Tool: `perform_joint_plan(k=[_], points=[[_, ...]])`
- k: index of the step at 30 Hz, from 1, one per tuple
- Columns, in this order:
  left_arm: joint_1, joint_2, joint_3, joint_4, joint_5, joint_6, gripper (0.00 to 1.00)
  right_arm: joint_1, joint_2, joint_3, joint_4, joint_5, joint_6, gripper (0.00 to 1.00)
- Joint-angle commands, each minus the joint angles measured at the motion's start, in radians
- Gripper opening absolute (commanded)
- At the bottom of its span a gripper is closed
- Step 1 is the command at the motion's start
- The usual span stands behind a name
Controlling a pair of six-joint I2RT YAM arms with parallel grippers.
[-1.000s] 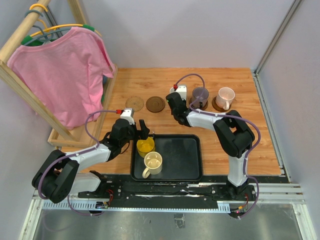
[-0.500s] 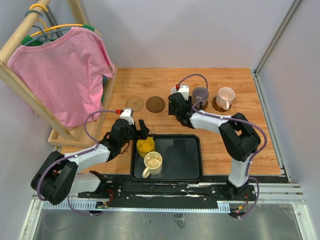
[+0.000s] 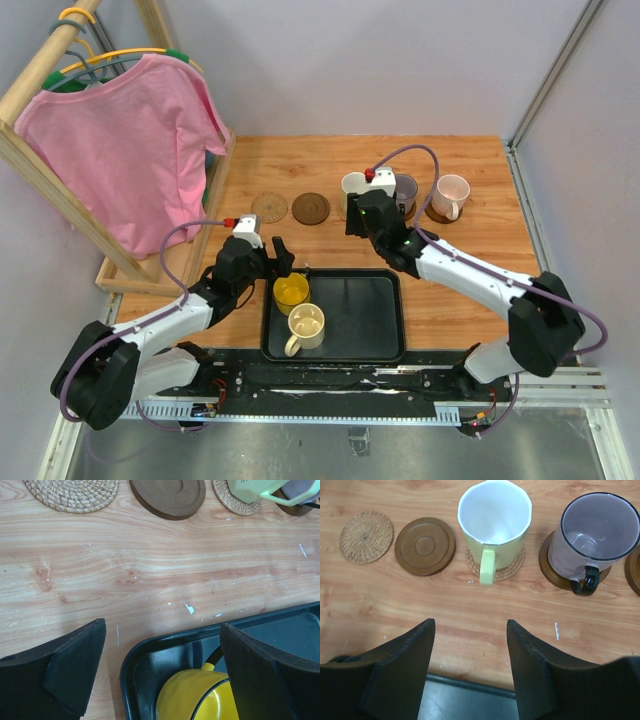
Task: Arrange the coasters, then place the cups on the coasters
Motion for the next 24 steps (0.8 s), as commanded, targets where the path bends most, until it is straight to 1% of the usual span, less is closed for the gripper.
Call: perform_joint_plan(k=[1, 3, 7, 9, 12, 15, 17, 21, 24], points=[[-0.009, -0.031, 0.024, -0.025, 0.002, 0.010, 1.00, 0.006, -0.075, -0.044, -0.109, -0.169, -0.087, 0.58], [-0.009, -0.033, 0.025, -0.033, 0.025, 0.009, 1.00, 0.007, -0.105, -0.064, -0.130, -0.226, -0.099, 0.56], [-0.009, -0.033, 0.029, -0.044, 0.059, 0.001, 1.00, 0.007, -0.132, -0.110, -0.126, -0.280, -0.134, 0.54], [-0.011, -0.040, 0.024, -0.056, 0.060, -0.011, 1.00, 0.006, -0.126, -0.114, -0.109, -0.353, -0.180, 0.52], [-0.011, -0.087, 0.002, -0.076, 0.043, -0.037, 1.00, 0.007, -0.089, -0.074, -0.116, -0.459, -0.229, 0.45], [-0.012, -0.154, -0.015, -0.116, 0.014, -0.063, 1.00, 0.007, -0.034, -0.006, -0.143, -0.568, -0.288, 0.43], [-0.013, -0.200, -0.018, -0.162, -0.004, -0.075, 0.99, 0.007, 0.008, 0.044, -0.179, -0.648, -0.343, 0.43], [-0.014, -0.268, -0.010, -0.287, -0.035, -0.118, 0.89, 0.006, 0.086, 0.123, -0.230, -0.748, -0.416, 0.49], [-0.015, -0.309, -0.018, -0.336, -0.028, -0.151, 0.85, 0.006, 0.147, 0.185, -0.262, -0.829, -0.449, 0.49]])
